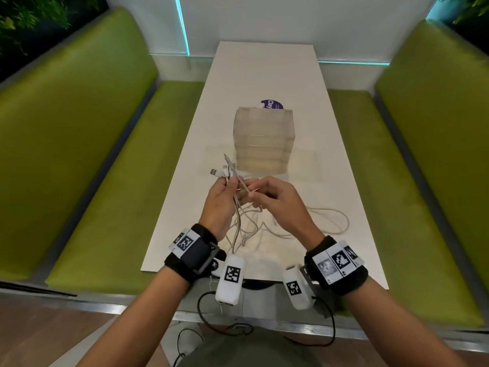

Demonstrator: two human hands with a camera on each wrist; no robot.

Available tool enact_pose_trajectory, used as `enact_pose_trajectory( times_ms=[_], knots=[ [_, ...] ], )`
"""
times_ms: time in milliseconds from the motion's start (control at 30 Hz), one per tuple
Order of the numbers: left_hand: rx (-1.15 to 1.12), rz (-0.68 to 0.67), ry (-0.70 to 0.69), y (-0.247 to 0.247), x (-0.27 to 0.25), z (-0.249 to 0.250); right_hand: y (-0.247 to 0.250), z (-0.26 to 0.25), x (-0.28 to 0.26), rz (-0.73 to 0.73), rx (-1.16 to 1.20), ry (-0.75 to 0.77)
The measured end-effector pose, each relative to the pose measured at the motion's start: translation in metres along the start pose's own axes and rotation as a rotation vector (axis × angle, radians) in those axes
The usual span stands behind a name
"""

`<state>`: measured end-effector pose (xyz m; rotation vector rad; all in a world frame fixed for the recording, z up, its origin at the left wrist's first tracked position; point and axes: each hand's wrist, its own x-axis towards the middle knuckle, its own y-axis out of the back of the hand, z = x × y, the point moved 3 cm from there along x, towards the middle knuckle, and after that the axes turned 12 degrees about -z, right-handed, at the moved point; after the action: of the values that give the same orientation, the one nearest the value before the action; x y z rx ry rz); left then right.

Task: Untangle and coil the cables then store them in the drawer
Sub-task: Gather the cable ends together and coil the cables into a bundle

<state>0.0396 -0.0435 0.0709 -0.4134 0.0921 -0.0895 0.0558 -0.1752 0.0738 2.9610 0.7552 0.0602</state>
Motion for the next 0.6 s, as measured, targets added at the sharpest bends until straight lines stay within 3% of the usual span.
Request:
enact_pose_trajectory(
  times_ms=[100,267,600],
  knots=[
    [-0.098,-0.003,-0.037,0.004,0.002,0.004,-0.001,0.002,-0.001,0.037,-0.001,-0.017],
    [-0.214,-0.009,-0.081,0.009,0.003,0.008,-0.01,0.007,-0.003,-0.027,-0.027,-0.061],
    [-0.125,-0.001,-0.067,0.004,0.002,0.008,-0.013,0.006,0.001,-0.002,-0.054,-0.013]
  ],
)
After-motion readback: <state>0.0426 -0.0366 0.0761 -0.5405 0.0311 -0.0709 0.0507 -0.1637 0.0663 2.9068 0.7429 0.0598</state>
